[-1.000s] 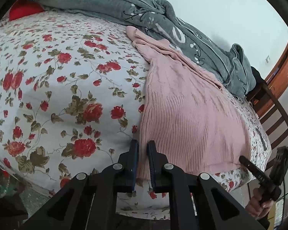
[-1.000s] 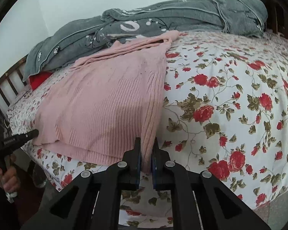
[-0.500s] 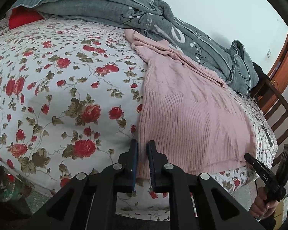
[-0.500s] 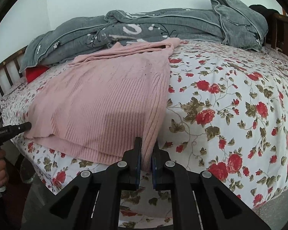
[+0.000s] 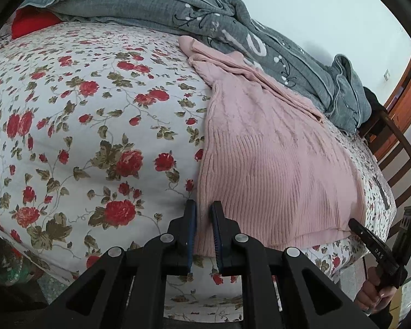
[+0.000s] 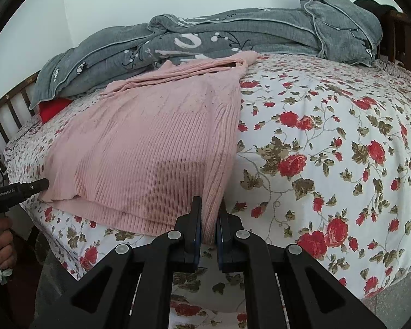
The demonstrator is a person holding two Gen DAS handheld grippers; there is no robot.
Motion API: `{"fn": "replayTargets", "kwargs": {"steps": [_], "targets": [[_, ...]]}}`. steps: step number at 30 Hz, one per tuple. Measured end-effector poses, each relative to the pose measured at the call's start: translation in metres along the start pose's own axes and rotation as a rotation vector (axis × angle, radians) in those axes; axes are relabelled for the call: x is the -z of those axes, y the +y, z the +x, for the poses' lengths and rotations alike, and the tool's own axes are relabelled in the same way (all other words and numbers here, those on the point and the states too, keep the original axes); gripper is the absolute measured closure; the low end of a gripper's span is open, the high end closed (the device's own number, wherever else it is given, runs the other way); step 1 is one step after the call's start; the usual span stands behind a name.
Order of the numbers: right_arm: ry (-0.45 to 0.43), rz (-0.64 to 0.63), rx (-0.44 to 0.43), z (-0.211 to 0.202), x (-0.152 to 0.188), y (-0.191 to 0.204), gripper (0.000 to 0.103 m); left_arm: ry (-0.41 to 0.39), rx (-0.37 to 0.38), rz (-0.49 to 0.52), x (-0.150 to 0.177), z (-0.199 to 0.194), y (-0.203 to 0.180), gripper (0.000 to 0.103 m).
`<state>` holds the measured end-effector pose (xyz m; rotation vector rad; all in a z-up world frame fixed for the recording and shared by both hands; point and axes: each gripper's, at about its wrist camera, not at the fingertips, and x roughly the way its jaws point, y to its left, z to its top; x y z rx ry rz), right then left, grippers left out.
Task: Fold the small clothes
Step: 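Hold the pink sweater hem with both grippers, pressing it flat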
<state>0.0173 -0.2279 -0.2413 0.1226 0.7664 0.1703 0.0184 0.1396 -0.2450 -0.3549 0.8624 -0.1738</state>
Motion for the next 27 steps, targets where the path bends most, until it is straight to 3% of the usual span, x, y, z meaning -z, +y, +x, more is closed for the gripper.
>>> {"fn": "replayTargets", "kwargs": {"steps": [10,15,27], "targets": [[0.03,0.016,0.004,0.002,-0.006,-0.001,0.094,0.069,0.002,0.048,-0.01,0.005,-0.005,0.087],[0.046,0.018,0.01,0.004,-0.009,-0.001,0.094,0.082,0.009,0.075,-0.014,0.008,-0.009,0.082],[0.045,0.07,-0.001,0.007,-0.012,-0.007,0.094,0.108,0.039,0.093,-0.016,0.007,-0.002,0.081]]}}
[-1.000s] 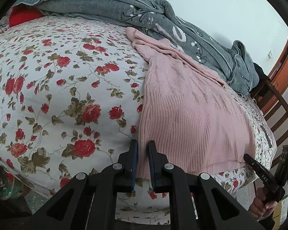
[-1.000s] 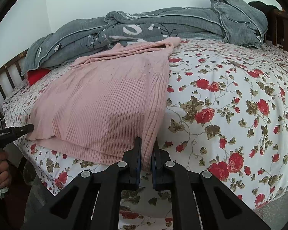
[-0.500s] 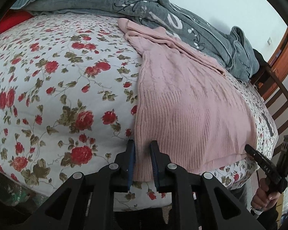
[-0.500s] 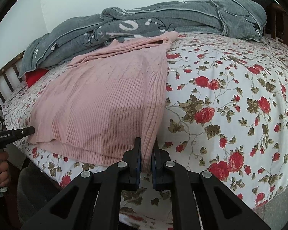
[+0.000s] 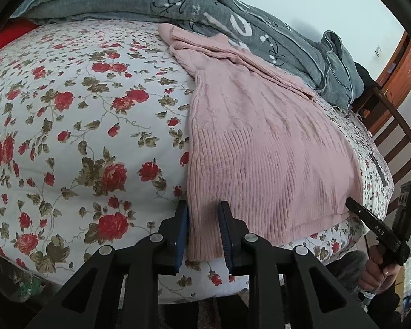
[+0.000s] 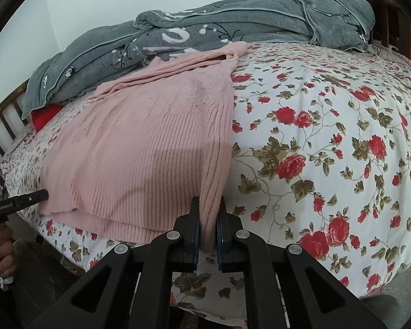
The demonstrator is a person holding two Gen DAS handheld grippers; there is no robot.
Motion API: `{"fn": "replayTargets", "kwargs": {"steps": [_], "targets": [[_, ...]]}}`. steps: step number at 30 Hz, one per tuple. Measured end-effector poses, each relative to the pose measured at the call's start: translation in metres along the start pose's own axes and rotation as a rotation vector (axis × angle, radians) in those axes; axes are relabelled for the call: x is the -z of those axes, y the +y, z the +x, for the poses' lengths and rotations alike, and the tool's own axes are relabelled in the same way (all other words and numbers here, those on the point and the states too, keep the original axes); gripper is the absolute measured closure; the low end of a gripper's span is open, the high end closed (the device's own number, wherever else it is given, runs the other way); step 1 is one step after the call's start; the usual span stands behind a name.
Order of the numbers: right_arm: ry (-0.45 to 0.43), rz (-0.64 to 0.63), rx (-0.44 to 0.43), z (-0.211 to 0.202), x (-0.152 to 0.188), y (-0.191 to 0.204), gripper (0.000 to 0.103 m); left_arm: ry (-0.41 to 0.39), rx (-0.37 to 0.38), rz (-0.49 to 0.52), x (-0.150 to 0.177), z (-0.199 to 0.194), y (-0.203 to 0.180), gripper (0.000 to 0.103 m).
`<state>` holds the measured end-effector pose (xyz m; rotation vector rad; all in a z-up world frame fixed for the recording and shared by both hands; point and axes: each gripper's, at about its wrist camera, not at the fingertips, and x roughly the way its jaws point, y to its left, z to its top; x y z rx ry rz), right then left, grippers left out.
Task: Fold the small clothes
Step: 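Hold the pink sweater hem with both grippers, pressing it flat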
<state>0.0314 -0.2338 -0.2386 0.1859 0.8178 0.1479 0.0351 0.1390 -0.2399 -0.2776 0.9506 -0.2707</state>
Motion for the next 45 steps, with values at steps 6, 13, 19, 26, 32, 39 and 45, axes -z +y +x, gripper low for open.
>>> {"fn": "replayTargets", "kwargs": {"steps": [6,13,19,26,32,39,45], "targets": [[0.028,0.079,-0.013,0.0,-0.002,-0.007,0.094,0.01,0.018,-0.016,-0.003,0.001,0.004,0.081],[0.06,0.098,0.034,0.001,-0.006,0.0,0.094,0.025,-0.018,-0.037,-0.008,0.005,0.0,0.08],[0.124,0.232,0.074,-0.001,-0.013,0.0,0.094,0.063,-0.047,-0.072,-0.012,0.006,-0.008,0.079],[0.05,0.217,0.028,-0.014,-0.015,0.009,0.089,0.079,-0.061,-0.089,-0.02,-0.001,-0.019,0.079],[0.057,0.196,0.01,-0.015,-0.015,0.012,0.079,0.069,-0.081,-0.099,-0.022,-0.007,-0.026,0.074],[0.1,0.24,0.024,-0.008,-0.014,-0.002,0.079,0.072,-0.062,-0.08,-0.019,0.0,-0.02,0.073],[0.12,0.226,0.021,-0.005,-0.016,0.003,0.079,0.096,-0.029,-0.025,-0.015,0.01,-0.017,0.07]]}}
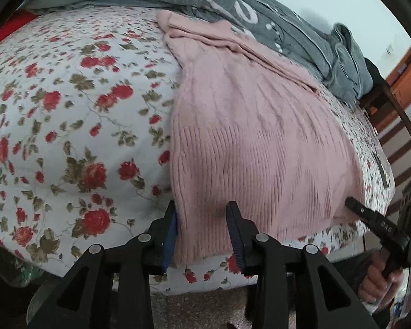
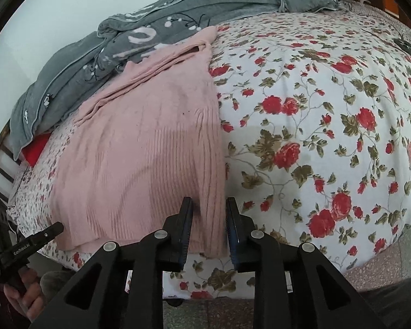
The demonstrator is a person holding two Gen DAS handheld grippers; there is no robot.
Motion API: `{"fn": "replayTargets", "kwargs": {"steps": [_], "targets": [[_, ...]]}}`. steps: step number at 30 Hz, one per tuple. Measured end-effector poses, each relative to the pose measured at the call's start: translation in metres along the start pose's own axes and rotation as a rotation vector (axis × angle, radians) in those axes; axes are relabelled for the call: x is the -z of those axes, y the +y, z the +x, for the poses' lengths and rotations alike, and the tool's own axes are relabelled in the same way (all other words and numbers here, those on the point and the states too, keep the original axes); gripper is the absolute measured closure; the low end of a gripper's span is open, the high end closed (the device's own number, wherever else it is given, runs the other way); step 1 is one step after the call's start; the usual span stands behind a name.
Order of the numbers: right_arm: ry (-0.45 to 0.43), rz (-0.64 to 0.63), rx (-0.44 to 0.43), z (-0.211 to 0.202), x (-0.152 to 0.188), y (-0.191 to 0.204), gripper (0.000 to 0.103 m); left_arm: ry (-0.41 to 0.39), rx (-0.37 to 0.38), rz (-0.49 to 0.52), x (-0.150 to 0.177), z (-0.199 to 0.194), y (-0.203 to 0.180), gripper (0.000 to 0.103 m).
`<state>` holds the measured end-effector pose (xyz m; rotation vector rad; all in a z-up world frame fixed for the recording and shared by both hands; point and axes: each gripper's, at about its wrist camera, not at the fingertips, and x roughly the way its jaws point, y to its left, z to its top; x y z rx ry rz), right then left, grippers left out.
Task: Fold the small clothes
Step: 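Hold the pink sweater hem with both grippers, pressing it flat, then lift the hem with both grippers and fold it toward the collar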
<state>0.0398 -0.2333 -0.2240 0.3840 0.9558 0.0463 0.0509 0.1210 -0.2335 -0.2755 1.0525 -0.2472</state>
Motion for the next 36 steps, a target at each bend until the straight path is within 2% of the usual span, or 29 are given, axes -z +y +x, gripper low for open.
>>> {"fn": "replayTargets", "kwargs": {"steps": [5,9,11,21,24,25,27,31,34,36], "targets": [[0.041,0.005,0.024,0.008,-0.004,0.005,0.079,-0.026,0.011,-0.015,0.004,0.0,0.007,0.07],[0.025,0.026,0.006,0.011,-0.007,0.006,0.078,-0.041,-0.006,-0.073,0.006,-0.003,0.01,0.07],[0.016,0.034,-0.008,0.011,-0.008,0.004,0.078,-0.042,-0.005,-0.053,0.005,-0.003,0.007,0.07],[0.003,-0.1,-0.041,0.006,-0.006,0.003,0.078,-0.041,-0.053,-0.095,0.002,0.001,0.004,0.07],[0.004,-0.129,-0.022,0.005,-0.005,0.003,0.085,-0.049,-0.066,-0.083,0.002,0.002,0.0,0.07],[0.001,-0.132,-0.012,0.005,-0.005,0.003,0.097,-0.048,-0.06,-0.081,0.003,0.001,0.0,0.072],[-0.015,-0.142,-0.002,0.001,-0.005,0.005,0.098,-0.055,-0.051,-0.072,0.004,-0.001,0.001,0.095],[-0.014,-0.178,0.01,0.004,-0.002,0.01,0.097,-0.081,-0.054,-0.058,0.007,-0.002,0.003,0.095],[0.025,-0.141,-0.059,0.011,-0.005,0.001,0.088,-0.069,-0.018,-0.09,0.011,0.001,0.011,0.089],[0.022,-0.116,-0.09,0.01,-0.006,-0.004,0.088,-0.076,0.016,-0.122,0.011,0.002,0.017,0.088]]}}
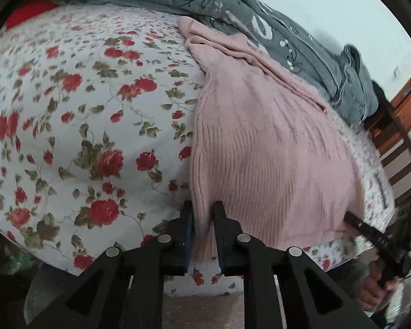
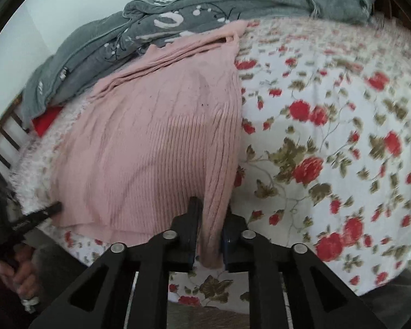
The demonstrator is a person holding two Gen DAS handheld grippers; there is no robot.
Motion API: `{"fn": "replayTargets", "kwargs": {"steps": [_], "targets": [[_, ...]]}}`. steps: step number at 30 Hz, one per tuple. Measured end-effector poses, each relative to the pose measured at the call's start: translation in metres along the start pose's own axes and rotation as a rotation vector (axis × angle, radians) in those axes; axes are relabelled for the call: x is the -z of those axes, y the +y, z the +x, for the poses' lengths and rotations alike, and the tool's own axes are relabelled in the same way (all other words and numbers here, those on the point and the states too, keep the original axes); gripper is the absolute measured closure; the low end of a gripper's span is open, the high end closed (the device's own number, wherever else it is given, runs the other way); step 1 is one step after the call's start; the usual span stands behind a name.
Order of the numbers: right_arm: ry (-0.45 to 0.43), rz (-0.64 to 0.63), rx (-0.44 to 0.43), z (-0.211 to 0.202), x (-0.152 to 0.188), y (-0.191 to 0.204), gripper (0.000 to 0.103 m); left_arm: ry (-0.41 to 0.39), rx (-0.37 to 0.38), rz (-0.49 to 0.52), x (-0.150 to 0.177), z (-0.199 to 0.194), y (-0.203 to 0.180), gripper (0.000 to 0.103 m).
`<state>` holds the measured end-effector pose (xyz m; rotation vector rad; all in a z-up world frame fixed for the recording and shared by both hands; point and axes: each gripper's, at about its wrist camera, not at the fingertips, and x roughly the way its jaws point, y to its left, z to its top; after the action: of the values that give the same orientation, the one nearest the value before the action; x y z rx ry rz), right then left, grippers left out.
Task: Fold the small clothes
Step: 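Lift the hem with both grippers and fold it toward the collar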
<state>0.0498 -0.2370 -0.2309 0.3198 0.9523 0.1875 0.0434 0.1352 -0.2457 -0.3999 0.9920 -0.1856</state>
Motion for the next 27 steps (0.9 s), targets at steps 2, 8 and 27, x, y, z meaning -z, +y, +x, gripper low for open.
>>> {"fn": "replayTargets", "kwargs": {"steps": [2,8,27], "targets": [[-0.005,-0.015,-0.005,-0.002,0.001,-0.001,0.098,0.01,0.014,-0.019,-0.002,0.0,0.003,0.097],[-0.079,0.0,-0.086,-0.038,-0.011,0.003,0.098,-0.029,0.092,-0.033,-0.019,-0.031,0.005,0.097],[-0.198,0.18,-0.396,-0.084,-0.134,0.011,0.098,-0.204,0.279,-0.081,-0.147,-0.098,-0.033,0.097]]}}
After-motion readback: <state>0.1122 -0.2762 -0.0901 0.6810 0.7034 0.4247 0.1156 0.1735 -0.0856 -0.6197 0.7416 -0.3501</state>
